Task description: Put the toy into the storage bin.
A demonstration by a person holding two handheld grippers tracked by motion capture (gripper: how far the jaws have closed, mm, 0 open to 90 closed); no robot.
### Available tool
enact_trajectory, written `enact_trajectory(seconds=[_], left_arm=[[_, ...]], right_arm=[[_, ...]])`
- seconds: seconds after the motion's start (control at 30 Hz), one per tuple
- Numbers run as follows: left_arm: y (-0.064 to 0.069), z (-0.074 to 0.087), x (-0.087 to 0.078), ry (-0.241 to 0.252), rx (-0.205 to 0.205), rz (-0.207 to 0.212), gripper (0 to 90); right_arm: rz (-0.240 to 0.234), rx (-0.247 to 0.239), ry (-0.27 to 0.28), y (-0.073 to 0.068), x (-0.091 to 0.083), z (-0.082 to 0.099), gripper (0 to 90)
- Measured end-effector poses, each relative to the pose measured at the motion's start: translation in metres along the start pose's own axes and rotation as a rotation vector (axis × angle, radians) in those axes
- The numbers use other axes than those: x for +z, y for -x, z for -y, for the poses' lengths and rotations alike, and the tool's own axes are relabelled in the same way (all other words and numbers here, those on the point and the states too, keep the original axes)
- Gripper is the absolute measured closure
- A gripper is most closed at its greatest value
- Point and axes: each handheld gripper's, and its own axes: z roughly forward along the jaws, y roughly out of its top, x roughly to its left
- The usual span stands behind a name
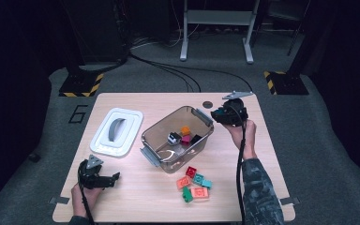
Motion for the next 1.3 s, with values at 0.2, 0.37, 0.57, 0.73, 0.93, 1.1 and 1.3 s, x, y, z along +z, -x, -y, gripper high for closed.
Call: enact_trajectory(seconds=[0.2, 0.37, 0.57, 0.73, 0.93, 1.1, 1.3], left_arm=[[0.000, 0.000, 0.000, 0.000, 0.000, 0.000, 2.7], [0.000, 0.000, 0.000, 0.000, 0.000, 0.000, 2.7], [0.000, 0.000, 0.000, 0.000, 0.000, 0.000, 2.8], [0.000, 0.000, 0.000, 0.000, -0.001, 0.000, 2.8], [0.000, 0.000, 0.000, 0.000, 0.000, 0.000, 2.8], [0.000, 0.000, 0.000, 0.000, 0.000, 0.000, 2.7], [0.000, 0.000, 0.000, 0.000, 0.000, 0.000, 2.8]], right_arm=[[-0.023, -0.032, -0.014, -0.012, 0.006, -0.004, 58.7], [-0.059, -0.062, -0.027, -0.023, 0.011, -0.005, 58.7], [-0.087, -0.095, -0.070, -0.036, 0.020, -0.001, 58.7], [-0.097, -0.103, -0.097, -0.041, 0.026, 0.004, 58.6], [-0.105, -0.109, -0.111, -0.042, 0.027, 0.009, 58.6], [-0.105, -0.116, -0.117, -0.043, 0.025, 0.011, 58.5], [-0.103, -0.126, -0.132, -0.046, 0.026, 0.012, 57.7]])
